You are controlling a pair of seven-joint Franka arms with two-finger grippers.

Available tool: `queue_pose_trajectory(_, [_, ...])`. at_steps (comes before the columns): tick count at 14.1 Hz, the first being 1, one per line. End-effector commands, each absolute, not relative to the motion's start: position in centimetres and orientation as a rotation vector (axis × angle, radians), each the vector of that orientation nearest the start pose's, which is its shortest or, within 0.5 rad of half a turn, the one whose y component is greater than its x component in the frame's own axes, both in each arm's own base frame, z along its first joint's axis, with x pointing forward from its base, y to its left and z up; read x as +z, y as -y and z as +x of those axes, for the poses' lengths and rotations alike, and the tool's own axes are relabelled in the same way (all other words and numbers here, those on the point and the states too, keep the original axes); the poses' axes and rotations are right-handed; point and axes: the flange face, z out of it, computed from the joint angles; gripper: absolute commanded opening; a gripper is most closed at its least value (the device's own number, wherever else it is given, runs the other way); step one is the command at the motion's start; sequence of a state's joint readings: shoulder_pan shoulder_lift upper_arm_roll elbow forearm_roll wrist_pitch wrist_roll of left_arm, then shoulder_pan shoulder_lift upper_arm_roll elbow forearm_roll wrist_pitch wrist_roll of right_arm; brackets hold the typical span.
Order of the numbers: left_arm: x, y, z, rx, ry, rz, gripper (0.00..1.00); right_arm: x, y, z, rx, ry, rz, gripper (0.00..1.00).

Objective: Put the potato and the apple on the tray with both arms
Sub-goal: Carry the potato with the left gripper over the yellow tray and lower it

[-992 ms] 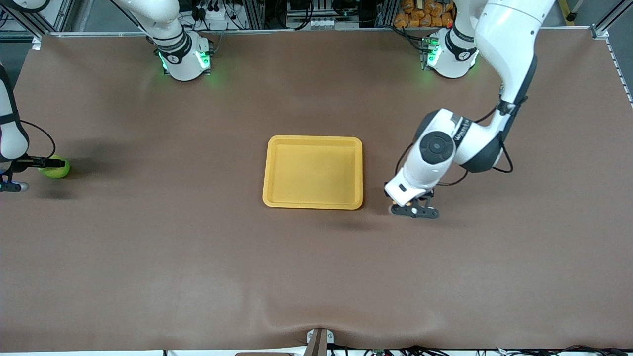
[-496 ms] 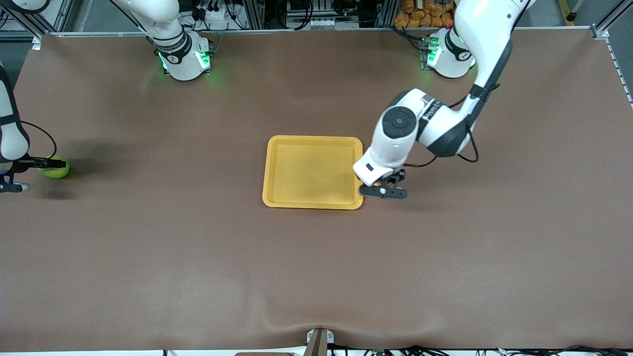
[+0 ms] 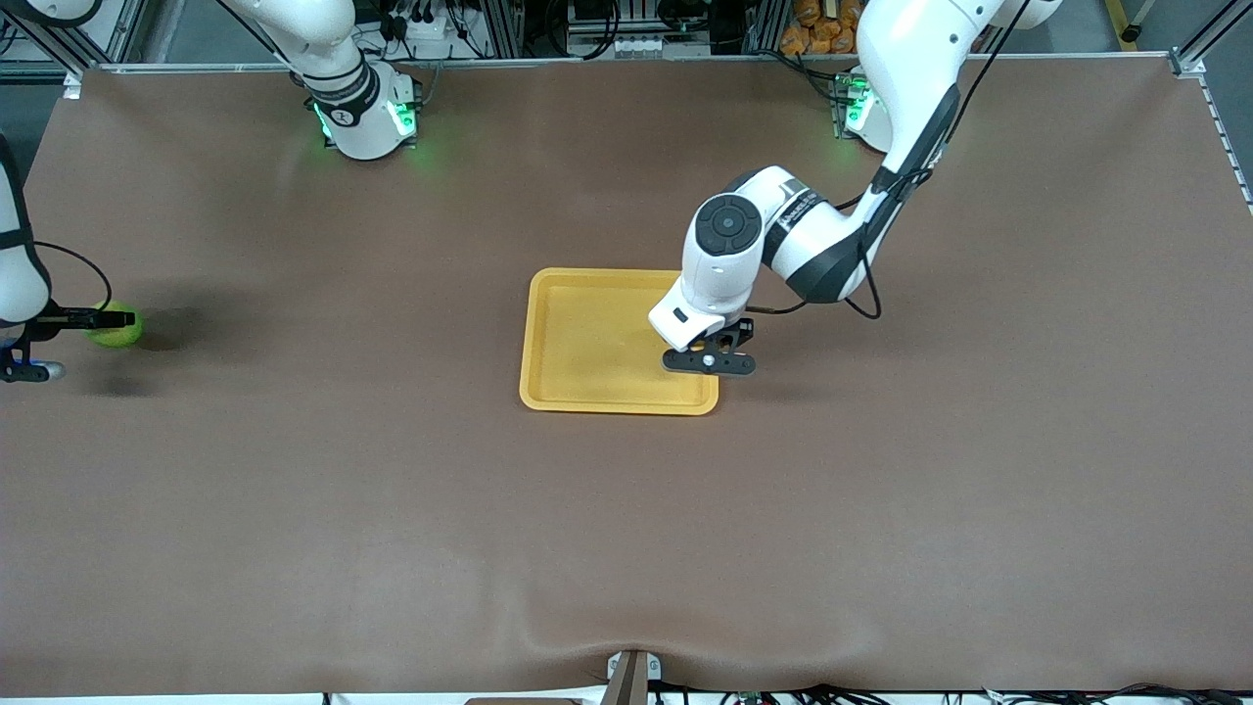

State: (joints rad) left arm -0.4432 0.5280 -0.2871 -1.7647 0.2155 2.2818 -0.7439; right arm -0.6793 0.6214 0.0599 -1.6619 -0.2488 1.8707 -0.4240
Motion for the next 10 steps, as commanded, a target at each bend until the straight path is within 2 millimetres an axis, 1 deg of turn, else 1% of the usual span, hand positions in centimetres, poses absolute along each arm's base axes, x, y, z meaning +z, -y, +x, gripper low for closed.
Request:
queue_pose_trajectory(1, [26.5, 43.6, 50.7, -0.035, -0.115, -3.111, 0.18, 23.9, 37.9, 51.8, 0.697, -0.118, -3.002, 0.0])
queue_pose_trajectory(3, [25.1, 43.7, 50.5, -0.026, -0.105, -3.092, 0.18, 24.2, 37.4, 51.9, 0.716, -0.122, -2.998, 0.0])
queue_pose_trajectory(4, [24.6, 44.0, 50.2, -0.031, -0.104, -3.083, 0.18, 24.6, 36.8, 52.3, 0.718, -0.11, -2.999, 0.0])
queue_pose_trajectory(5, [24.3, 44.3, 50.2, -0.04, -0.099, -3.077, 0.18, 25.1, 36.1, 52.6, 0.73, -0.105, -2.998, 0.0])
queue_pose_trajectory(7, [23.5, 44.3, 50.3, -0.035, -0.076, -3.07, 0.19, 26.5, 34.4, 53.1, 0.766, -0.158, -2.978, 0.0])
queue_pose_trajectory(8, [23.2, 44.4, 50.2, -0.03, -0.069, -3.07, 0.19, 27.3, 33.2, 53.6, 0.769, -0.167, -2.964, 0.0])
queue_pose_trajectory(9, [23.3, 44.5, 50.4, -0.036, -0.064, -3.073, 0.21, 28.2, 32.2, 53.8, 0.779, -0.17, -2.949, 0.0])
queue_pose_trajectory(10, [23.1, 44.5, 50.5, -0.031, -0.061, -3.072, 0.22, 29.2, 31.5, 53.9, 0.777, -0.175, -2.943, 0.0])
